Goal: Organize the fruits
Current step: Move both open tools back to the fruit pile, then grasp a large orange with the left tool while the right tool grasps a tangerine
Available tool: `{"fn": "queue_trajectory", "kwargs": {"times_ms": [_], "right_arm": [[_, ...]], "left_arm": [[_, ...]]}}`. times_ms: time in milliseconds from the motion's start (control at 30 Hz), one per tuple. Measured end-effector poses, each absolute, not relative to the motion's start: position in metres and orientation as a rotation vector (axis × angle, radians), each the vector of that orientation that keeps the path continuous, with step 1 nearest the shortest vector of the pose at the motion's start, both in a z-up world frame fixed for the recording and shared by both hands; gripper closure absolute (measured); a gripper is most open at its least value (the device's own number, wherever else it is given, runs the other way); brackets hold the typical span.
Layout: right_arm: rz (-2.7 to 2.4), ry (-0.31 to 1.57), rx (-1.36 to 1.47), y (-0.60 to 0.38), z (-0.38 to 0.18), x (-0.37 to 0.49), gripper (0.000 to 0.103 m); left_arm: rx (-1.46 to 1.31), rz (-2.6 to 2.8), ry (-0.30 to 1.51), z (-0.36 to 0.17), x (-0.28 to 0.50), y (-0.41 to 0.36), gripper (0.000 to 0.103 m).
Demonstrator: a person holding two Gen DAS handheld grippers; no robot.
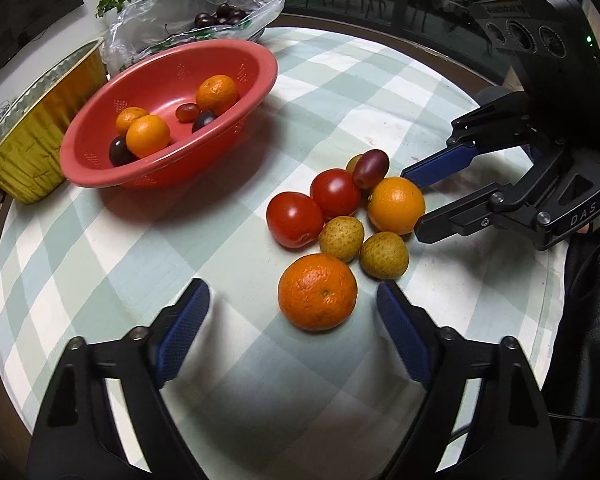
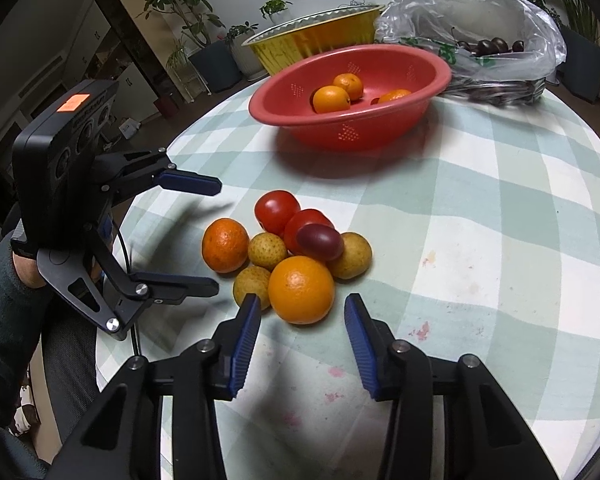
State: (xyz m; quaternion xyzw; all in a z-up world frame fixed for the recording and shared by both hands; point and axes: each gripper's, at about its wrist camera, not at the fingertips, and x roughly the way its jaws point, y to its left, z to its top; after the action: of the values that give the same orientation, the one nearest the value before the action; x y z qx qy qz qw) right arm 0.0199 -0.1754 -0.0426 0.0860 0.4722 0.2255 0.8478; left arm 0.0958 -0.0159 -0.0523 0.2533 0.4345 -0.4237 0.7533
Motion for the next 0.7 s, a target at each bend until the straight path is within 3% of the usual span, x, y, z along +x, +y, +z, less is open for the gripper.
{"fn": "queue_trajectory", "kwargs": {"times_ms": [133, 467, 533, 633, 700], "right_arm": [[0.480, 1.004, 0.191, -0.1757, -0.0442, 0.0211, 0.058], [0.485, 1.010, 0.212, -0.1763, -0.0455, 0.0243, 0.059], [0.484, 1.013, 0.217, -0.1765, -0.0463, 0.0252, 0.059], [0.482, 1.017, 0.224, -0.1762, -0.0469, 0.0268, 0.059], [0.483, 1.018, 0.227, -0.1759, -0.0470, 0.0278, 0.059]], "left_arm": [[0.537, -0.938, 0.954, -0.0527, 0.0972, -0.0165, 0.044], [0.538, -0.954, 0.963, -0.0555, 0.0954, -0.0183, 0.046], [0.545, -0.964, 0.967, -0.0570, 0.0936, -0.0196, 0.056], [0.561, -0.965, 0.977, -0.0607, 0.0911, -0.0215, 0.059], [0.558, -0.971, 0.972, -0.0602, 0.0899, -0.0214, 0.066]]}}
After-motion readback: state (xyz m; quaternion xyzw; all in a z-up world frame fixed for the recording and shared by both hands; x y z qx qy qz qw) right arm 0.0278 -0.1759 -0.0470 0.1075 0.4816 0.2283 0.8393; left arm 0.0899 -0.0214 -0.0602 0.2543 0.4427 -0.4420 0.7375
